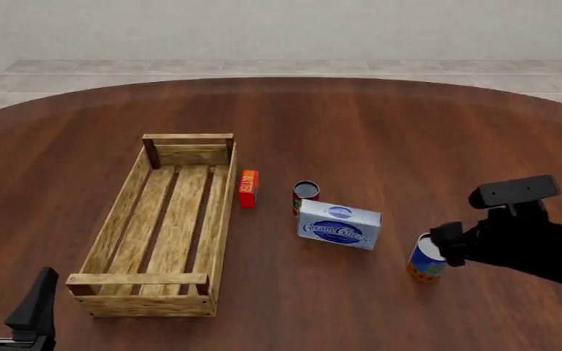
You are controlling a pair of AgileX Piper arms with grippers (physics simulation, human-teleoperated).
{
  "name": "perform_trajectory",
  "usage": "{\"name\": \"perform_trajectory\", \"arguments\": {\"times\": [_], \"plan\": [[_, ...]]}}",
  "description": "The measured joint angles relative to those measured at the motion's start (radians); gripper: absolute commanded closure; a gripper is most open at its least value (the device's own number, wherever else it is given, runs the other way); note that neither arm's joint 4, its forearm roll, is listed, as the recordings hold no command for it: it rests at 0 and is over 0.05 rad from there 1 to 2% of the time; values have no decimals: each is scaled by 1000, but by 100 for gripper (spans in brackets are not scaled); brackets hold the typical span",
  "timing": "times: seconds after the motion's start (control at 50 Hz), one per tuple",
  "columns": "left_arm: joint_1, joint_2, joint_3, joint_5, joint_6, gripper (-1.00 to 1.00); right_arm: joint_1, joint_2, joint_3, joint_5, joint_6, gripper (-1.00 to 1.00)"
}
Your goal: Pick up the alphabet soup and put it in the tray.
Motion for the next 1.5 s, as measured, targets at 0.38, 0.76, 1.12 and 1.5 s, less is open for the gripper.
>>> {"name": "perform_trajectory", "arguments": {"times": [0.38,0.76,1.12,1.5], "plan": [[0,0,0,0,0,-100,-11,149,20,-131,-5,-100],[0,0,0,0,0,-100,-37,284,40,-246,-11,-100],[0,0,0,0,0,-100,-40,379,58,-328,-2,-100],[0,0,0,0,0,-100,-40,468,80,-407,7,-100]]}}
